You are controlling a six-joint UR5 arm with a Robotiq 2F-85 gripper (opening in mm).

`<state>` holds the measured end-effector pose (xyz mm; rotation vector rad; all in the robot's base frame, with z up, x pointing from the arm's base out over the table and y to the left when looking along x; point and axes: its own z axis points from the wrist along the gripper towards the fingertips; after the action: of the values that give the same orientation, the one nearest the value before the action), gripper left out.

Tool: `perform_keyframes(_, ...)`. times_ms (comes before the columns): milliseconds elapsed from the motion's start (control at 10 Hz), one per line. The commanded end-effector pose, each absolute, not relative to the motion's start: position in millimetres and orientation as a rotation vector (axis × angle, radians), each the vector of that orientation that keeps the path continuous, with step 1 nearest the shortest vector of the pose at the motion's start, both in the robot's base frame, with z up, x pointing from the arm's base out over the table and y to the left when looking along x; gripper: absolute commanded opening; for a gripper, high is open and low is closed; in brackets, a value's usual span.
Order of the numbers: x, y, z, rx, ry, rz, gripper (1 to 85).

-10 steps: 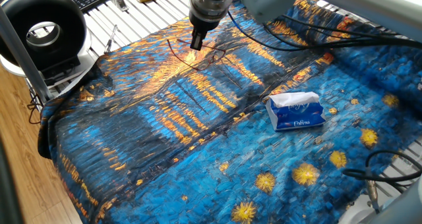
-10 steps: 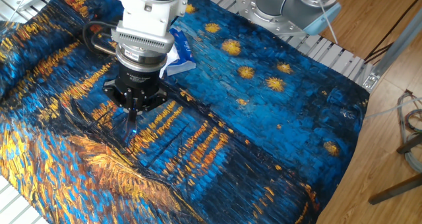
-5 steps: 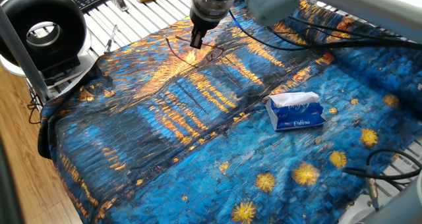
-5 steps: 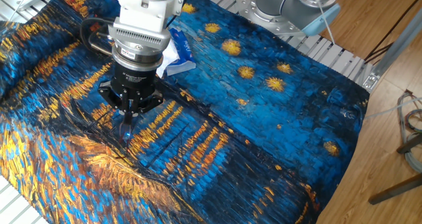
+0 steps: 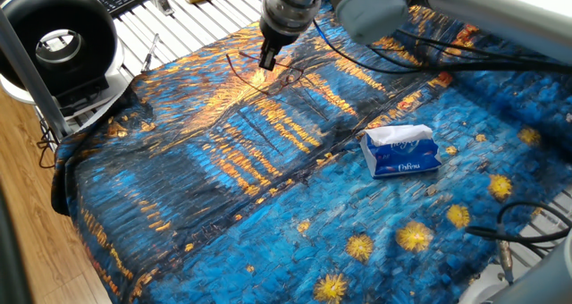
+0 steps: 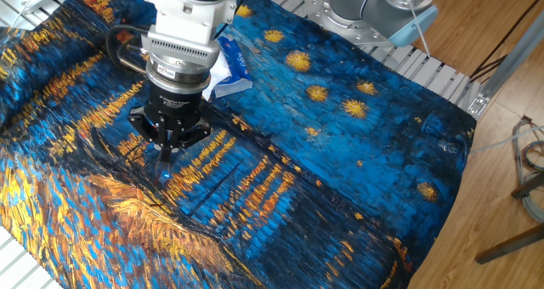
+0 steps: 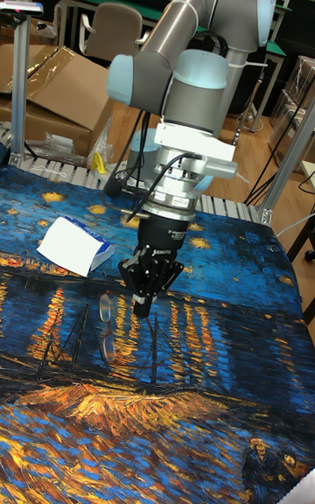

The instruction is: Unfold the leg of the glasses (with one hand)

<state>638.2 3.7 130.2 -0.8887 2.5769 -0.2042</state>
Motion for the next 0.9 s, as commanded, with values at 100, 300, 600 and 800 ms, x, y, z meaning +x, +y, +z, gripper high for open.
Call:
perform_keyframes(100, 642.2, 4.5, 130.3, -0.87, 2.543, -0.183, 1.0)
perform_keyframes(300, 643.8, 6.5, 131.4, -0.859, 2.528, -0.162, 1.0)
perform_keyframes(600, 642.5, 3.9, 126.5, -0.861, 2.518, -0.16, 1.0)
perform_keyframes(800, 641.9, 2.0, 124.0, -0.864, 2.514, -0.165, 1.3)
